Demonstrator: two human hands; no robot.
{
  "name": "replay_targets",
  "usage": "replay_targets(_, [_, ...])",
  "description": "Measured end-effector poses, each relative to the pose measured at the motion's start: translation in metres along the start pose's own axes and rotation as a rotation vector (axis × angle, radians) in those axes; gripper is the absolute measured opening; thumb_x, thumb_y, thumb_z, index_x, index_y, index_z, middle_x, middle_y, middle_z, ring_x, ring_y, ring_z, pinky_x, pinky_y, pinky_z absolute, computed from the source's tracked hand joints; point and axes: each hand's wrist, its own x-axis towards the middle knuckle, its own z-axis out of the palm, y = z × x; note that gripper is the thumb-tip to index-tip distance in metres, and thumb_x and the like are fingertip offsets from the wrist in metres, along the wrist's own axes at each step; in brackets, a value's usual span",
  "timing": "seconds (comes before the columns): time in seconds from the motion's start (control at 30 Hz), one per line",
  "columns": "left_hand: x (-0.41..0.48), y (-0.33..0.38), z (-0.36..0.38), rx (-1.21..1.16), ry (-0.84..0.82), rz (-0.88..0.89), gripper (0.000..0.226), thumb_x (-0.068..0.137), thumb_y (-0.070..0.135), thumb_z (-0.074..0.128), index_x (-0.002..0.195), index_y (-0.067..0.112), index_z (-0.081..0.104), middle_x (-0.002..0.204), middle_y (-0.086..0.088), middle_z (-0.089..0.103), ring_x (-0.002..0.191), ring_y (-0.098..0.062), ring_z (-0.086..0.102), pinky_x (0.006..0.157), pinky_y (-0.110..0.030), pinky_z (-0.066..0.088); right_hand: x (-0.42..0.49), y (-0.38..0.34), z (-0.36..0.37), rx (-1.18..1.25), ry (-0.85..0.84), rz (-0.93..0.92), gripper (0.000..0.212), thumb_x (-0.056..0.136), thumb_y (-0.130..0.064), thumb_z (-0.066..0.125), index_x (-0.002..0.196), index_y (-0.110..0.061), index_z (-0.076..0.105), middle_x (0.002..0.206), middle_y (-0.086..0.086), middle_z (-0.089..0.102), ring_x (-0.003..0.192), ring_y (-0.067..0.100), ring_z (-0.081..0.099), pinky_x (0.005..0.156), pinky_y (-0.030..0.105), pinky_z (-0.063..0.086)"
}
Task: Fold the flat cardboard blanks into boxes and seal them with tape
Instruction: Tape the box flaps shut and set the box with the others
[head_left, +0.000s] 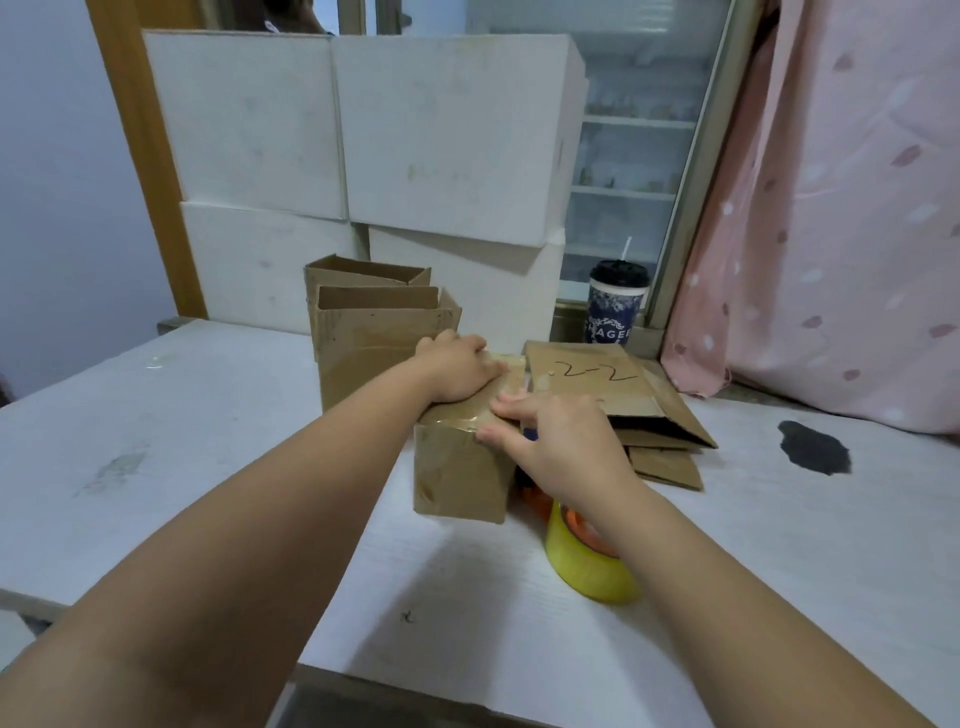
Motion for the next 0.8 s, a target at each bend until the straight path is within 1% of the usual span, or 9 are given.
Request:
replay_targets(0.17, [0.012,-0.011,0.008,-0.055,0.027,-0.131,0.060,0.081,0.071,0.036,0.133,0.041,0.042,0.144,-0.011,0.031,0.132,-0.040,0.025,0.107,-0.057,0.023,0.000,0.002,0.004,0.040,0.013,-0.013,0.045,0.087,-0.046,0.063,0.124,-0.019,0.065,0.134,-0.005,0.058,0.130,0.006,0.046,0.110,0.023,0.029])
replay_targets(0.27, [0.013,-0.011,0.009,-0.059,0.027,-0.167,0.061,0.081,0.073,0.036,0.131,0.039,0.045,0.142,-0.011,0.037,0.130,-0.040,0.031,0.106,-0.058,0.023,0.000,0.003,0.004,0.060,0.017,-0.012,0.045,0.087,-0.046,0.064,0.124,-0.020,0.065,0.134,-0.006,0.058,0.131,0.006,0.045,0.111,0.024,0.029])
replay_targets(0.33, [0.011,-0.011,0.008,-0.057,0.094,-0.257,0.064,0.083,0.072,0.033,0.132,0.033,0.046,0.142,-0.009,0.040,0.130,-0.038,0.032,0.105,-0.061,0.020,-0.001,0.003,0.005,0.073,0.020,-0.010,0.045,0.087,-0.045,0.064,0.124,-0.020,0.065,0.134,-0.007,0.058,0.131,0.005,0.045,0.110,0.023,0.029])
replay_targets(0.4, [0.008,-0.010,0.008,-0.046,0.183,-0.385,0.068,0.086,0.070,0.030,0.138,0.028,0.041,0.144,-0.010,0.035,0.131,-0.039,0.031,0.105,-0.065,0.018,-0.001,0.003,0.006,0.080,0.021,-0.003,0.045,0.086,-0.046,0.065,0.124,-0.021,0.065,0.134,-0.007,0.058,0.130,0.003,0.045,0.109,0.021,0.028])
replay_targets(0.47, [0.005,-0.009,0.009,-0.069,0.238,-0.484,0.072,0.087,0.068,0.033,0.144,0.025,0.028,0.148,-0.012,0.022,0.133,-0.042,0.027,0.105,-0.066,0.018,-0.001,0.003,0.006,0.091,0.023,0.005,0.045,0.086,-0.046,0.065,0.123,-0.021,0.065,0.133,-0.008,0.058,0.130,0.003,0.045,0.109,0.021,0.028])
replay_targets(0.57, [0.005,-0.014,0.009,-0.369,0.309,-0.566,0.078,0.088,0.060,0.046,0.146,0.022,0.011,0.152,-0.011,0.002,0.134,-0.045,0.022,0.107,-0.057,0.025,-0.001,0.003,0.005,0.092,0.018,0.013,0.045,0.086,-0.046,0.065,0.123,-0.021,0.065,0.133,-0.008,0.058,0.130,0.002,0.045,0.110,0.021,0.028])
replay_targets(0.63, [0.007,-0.023,0.012,-0.662,0.422,-0.562,0.077,0.089,0.048,0.053,0.145,0.017,0.010,0.152,-0.011,0.002,0.126,-0.039,0.036,0.096,-0.042,0.035,-0.001,0.003,0.005,0.088,0.014,0.017,0.045,0.086,-0.046,0.065,0.123,-0.021,0.065,0.133,-0.008,0.058,0.130,0.002,0.045,0.109,0.020,0.027])
replay_targets(0.7, [0.006,-0.031,0.018,-0.857,0.549,-0.488,0.075,0.090,0.041,0.056,0.145,0.015,0.013,0.153,-0.011,0.008,0.119,-0.031,0.045,0.084,-0.032,0.034,0.000,0.004,0.004,0.082,0.016,0.022,0.045,0.085,-0.046,0.066,0.123,-0.022,0.065,0.132,-0.009,0.059,0.129,0.001,0.045,0.107,0.016,0.026])
replay_targets(0.8, [0.005,-0.037,0.027,-0.938,0.660,-0.433,0.075,0.092,0.043,0.052,0.149,0.018,0.010,0.155,-0.010,0.012,0.129,-0.029,0.037,0.090,-0.036,0.034,0.001,0.003,0.004,0.092,0.028,0.038,0.043,0.084,-0.045,0.068,0.121,-0.021,0.067,0.130,-0.008,0.061,0.127,0.003,0.048,0.107,0.018,0.028])
